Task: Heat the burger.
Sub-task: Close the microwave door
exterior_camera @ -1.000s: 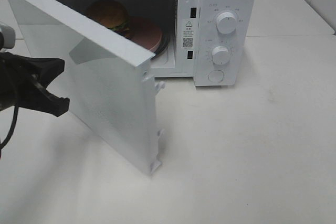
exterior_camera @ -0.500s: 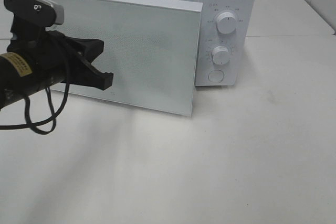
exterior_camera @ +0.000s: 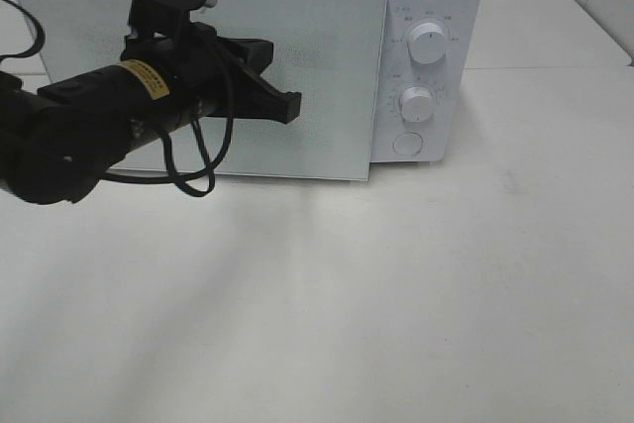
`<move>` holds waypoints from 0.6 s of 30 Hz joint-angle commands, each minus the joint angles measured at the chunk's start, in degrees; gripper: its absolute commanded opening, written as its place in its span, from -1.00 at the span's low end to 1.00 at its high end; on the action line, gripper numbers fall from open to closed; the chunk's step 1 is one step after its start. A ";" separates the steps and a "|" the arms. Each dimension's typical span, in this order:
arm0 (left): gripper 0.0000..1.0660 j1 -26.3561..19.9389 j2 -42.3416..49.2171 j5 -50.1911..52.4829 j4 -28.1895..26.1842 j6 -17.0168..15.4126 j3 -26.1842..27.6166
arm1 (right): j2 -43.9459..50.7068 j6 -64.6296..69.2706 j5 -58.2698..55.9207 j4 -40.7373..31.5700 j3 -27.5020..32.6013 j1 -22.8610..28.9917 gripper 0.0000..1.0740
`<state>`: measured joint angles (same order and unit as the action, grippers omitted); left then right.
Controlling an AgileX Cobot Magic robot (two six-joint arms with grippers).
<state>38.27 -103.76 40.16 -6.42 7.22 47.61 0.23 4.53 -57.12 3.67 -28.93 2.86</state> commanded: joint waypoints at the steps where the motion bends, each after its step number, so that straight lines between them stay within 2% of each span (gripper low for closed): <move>1: -1.00 1.03 -1.32 -0.29 -1.72 -0.29 2.75 | 1.55 -0.69 0.00 -0.06 0.11 -0.23 0.37; 3: -1.00 1.49 -3.90 -0.23 -2.46 -0.29 6.42 | 1.55 -0.69 0.00 -0.06 0.11 -0.23 0.37; 6: -1.00 1.55 -5.50 -0.69 -3.15 -0.29 9.17 | 1.55 -0.63 0.00 -0.06 0.11 -0.23 0.37; 18: -1.00 1.55 -10.49 -2.98 -6.19 -0.06 17.65 | 1.55 -0.63 0.00 -0.06 0.11 -0.23 0.37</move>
<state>40.57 -113.56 35.64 -9.45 7.22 63.14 0.23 4.53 -57.12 3.67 -28.93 2.86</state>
